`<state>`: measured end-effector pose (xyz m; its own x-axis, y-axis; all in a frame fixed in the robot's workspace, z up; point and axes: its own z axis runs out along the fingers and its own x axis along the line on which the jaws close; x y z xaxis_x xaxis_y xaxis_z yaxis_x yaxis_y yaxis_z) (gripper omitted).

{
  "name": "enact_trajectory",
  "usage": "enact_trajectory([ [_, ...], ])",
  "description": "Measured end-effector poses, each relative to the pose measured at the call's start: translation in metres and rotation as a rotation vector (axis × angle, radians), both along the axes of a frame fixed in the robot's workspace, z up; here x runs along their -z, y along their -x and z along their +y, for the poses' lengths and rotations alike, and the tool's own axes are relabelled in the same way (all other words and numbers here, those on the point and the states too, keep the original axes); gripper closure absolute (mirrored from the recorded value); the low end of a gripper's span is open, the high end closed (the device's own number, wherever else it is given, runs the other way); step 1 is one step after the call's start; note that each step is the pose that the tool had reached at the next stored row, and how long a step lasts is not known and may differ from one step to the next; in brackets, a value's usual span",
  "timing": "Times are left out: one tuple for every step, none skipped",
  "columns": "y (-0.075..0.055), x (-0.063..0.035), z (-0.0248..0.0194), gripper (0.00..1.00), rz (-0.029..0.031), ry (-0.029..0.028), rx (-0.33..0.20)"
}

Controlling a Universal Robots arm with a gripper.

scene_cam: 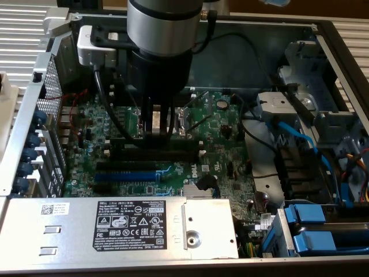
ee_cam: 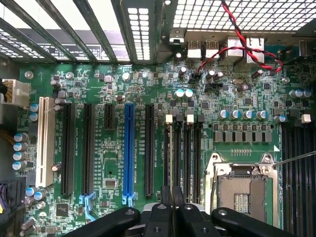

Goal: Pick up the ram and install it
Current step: 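Insert the ram into the slot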

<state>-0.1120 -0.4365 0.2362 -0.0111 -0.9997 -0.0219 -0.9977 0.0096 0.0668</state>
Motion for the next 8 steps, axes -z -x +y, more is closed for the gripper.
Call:
enact_trajectory([
  [0.0000,0.0002,0.0001,0.88,-0.0001,-0.0001,0.000],
  [0.0000,0.0004,0.0001,0.88,0.0000,0.0000,0.000],
  [0.0000,0.0005,0.0001,0.88,0.0000,0.0000,0.000],
  [0.0000,0.0008,0.0001,0.88,-0.0001,0.0000,0.000],
  [0.0000,0.0010,0.0001,0.88,0.0000,0.0000,0.000],
  [0.0000,0.0011,0.0001,0.88,0.0000,0.0000,0.001],
  [0.0000,0.0011,0.0001,0.88,-0.0001,-0.0001,0.001],
  [0.0000,0.0012,0.0001,0.88,-0.0001,-0.0002,0.001],
])
